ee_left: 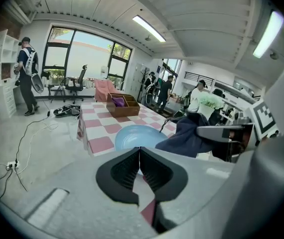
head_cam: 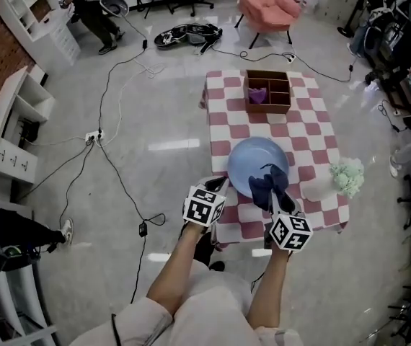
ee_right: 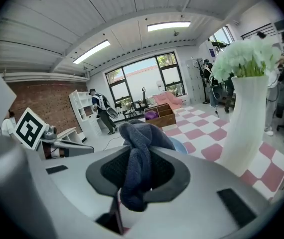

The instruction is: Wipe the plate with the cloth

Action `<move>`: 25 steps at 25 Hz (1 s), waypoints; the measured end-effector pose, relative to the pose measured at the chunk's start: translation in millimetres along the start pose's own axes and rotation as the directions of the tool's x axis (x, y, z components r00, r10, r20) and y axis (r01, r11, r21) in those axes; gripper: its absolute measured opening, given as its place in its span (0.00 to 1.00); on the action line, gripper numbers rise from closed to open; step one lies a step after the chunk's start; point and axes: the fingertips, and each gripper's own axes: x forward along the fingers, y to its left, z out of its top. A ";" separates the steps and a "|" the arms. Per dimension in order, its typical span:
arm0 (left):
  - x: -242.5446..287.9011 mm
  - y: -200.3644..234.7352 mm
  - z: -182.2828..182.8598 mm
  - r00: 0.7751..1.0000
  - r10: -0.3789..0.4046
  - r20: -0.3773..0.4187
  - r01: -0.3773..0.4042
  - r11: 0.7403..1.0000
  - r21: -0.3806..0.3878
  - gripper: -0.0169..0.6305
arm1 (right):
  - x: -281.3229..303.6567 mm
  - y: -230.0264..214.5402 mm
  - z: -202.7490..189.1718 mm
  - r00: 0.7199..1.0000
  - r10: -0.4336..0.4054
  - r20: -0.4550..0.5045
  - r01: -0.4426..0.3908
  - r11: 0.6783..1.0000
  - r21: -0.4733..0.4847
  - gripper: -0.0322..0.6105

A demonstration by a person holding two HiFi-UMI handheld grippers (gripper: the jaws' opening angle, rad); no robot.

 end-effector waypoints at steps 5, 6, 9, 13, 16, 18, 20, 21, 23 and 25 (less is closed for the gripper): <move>43.3 19.5 -0.2 0.997 -0.016 -0.069 0.013 0.999 -0.049 0.04 | 22.3 -22.2 -3.9 0.999 -0.024 -0.047 0.026 0.999 0.026 0.19; 53.8 28.0 1.1 0.997 -0.006 -0.082 -0.001 0.997 -0.075 0.04 | 26.7 -25.3 -4.1 0.997 -0.026 -0.070 0.027 1.000 0.008 0.19; 78.5 55.5 11.4 0.995 0.010 -0.095 -0.026 0.985 -0.168 0.04 | 39.4 -31.5 -2.2 0.989 -0.053 -0.141 0.043 0.997 -0.072 0.19; 104.4 75.8 26.9 0.997 0.004 -0.083 -0.021 0.980 -0.197 0.04 | 59.1 -42.6 14.0 0.981 -0.099 -0.165 0.084 0.992 -0.098 0.20; 123.2 82.4 27.2 0.993 -0.032 -0.110 0.010 0.981 -0.193 0.05 | 76.0 -44.9 21.4 0.979 -0.123 -0.160 0.107 0.989 -0.106 0.20; 134.9 84.1 25.6 0.989 -0.065 -0.133 0.039 0.982 -0.187 0.05 | 87.2 -44.8 21.7 0.980 -0.125 -0.156 0.110 0.989 -0.101 0.20; 144.6 86.0 21.0 0.982 -0.082 -0.169 0.052 0.983 -0.174 0.05 | 96.0 -43.6 16.7 0.979 -0.120 -0.166 0.107 0.990 -0.090 0.20; 147.7 86.5 16.7 0.978 -0.087 -0.190 0.054 0.984 -0.169 0.05 | 98.5 -42.4 12.3 0.977 -0.117 -0.177 0.103 0.991 -0.085 0.20; 150.3 86.8 8.6 0.970 -0.098 -0.222 0.061 0.984 -0.168 0.05 | 101.1 -39.2 4.3 0.975 -0.107 -0.197 0.094 0.993 -0.075 0.20; 151.5 87.7 7.7 0.969 -0.109 -0.224 0.068 0.981 -0.182 0.07 | 103.4 -38.9 1.4 0.975 -0.098 -0.201 0.087 0.994 -0.066 0.20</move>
